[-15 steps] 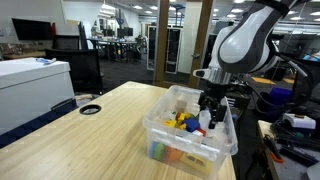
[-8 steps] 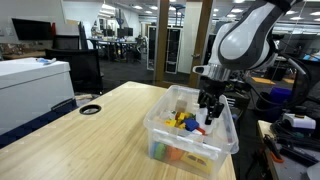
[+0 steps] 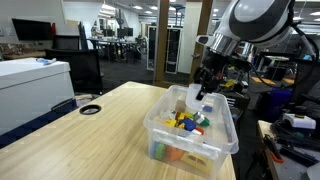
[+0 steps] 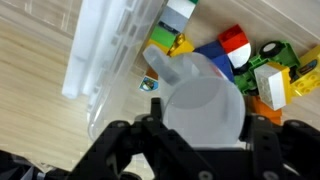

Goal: Remove the wooden toy block from the box, then the blue toy block and the white cup from the box

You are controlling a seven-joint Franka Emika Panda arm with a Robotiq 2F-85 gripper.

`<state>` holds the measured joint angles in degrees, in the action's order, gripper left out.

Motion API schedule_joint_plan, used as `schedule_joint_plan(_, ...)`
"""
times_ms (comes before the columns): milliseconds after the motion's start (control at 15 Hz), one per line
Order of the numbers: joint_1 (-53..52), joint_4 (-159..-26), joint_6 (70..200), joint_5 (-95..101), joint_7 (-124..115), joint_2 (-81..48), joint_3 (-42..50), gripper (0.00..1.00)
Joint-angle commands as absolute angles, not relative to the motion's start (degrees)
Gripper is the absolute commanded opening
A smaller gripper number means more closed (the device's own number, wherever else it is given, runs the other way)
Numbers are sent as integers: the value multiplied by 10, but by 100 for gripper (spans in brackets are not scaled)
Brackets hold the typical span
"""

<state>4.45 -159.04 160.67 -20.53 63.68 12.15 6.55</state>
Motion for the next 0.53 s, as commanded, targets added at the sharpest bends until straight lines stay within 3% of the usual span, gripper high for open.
schedule_joint_plan(0, 66, -1589, 1600, -208, 639, 177, 63, 42)
schedule_joint_plan(67, 36, -1641, 1618, -187, 620, 235, 102, 42)
schedule_joint_plan(133, 69, -1600, 1603, -218, 646, 214, 79, 42)
schedule_joint_plan(467, 108, -1591, 1596, -255, 656, 258, 145, 42)
